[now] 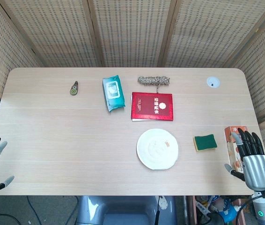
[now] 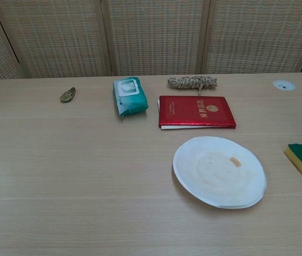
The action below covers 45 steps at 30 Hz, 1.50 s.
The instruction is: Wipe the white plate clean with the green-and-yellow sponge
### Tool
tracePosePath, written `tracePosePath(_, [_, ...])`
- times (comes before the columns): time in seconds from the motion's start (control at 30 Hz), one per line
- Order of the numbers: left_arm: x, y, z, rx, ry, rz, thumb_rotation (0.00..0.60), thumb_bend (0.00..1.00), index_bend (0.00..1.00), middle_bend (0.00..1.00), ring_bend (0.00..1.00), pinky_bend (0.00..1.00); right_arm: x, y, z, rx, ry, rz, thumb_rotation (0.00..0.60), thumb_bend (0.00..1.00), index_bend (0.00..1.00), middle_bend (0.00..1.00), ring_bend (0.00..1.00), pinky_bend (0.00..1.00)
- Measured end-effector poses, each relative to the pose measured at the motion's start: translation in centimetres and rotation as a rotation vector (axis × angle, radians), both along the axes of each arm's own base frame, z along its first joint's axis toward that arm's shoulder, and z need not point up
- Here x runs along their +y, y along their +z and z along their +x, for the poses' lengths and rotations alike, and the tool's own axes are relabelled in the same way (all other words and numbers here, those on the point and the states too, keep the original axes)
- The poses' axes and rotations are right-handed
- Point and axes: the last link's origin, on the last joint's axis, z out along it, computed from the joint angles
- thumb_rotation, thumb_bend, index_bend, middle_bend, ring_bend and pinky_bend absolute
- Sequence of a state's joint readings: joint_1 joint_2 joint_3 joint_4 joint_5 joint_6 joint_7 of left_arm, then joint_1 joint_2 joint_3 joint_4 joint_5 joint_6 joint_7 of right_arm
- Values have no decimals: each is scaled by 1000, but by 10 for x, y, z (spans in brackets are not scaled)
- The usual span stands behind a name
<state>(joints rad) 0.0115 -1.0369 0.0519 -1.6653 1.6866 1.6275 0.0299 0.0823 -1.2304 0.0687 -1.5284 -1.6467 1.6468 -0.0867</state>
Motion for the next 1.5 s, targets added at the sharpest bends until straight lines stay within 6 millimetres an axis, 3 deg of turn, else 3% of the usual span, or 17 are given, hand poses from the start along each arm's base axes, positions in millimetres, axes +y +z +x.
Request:
tracePosePath(0.33, [2, 0, 0, -10, -2, -13, 600, 0, 0, 0, 0, 0, -2, -6, -2, -33, 2, 56, 600, 0, 0, 0, 0, 0])
tracePosePath(0.5, [5, -4, -2, 1, 3, -27, 600, 0, 0, 0, 0, 0, -12, -18, -2, -88, 20, 145, 600, 0, 0, 0, 0, 0])
tracePosePath(0.63, [8, -8, 0, 1, -9, -41, 600, 0, 0, 0, 0, 0, -31, -34, -9, -68, 39, 230, 600, 0, 8, 0, 0, 0])
tracePosePath(1.07, [31, -18, -6, 11, 55, -51, 600, 0, 0, 0, 0, 0, -126, -103, -29, 276, -9, 496, 600, 0, 32, 18, 0, 0])
tracePosePath(1.27, [37, -17, -8, 9, 78, -43, 600, 0, 0, 0, 0, 0, -146, -118, -36, 389, -50, 530, 600, 0, 79, 64, 0, 0])
tracePosePath(1.5, [41, -15, -10, 7, 92, -38, 600, 0, 0, 0, 0, 0, -151, -126, -40, 449, -54, 541, 600, 0, 147, 150, 1, 0])
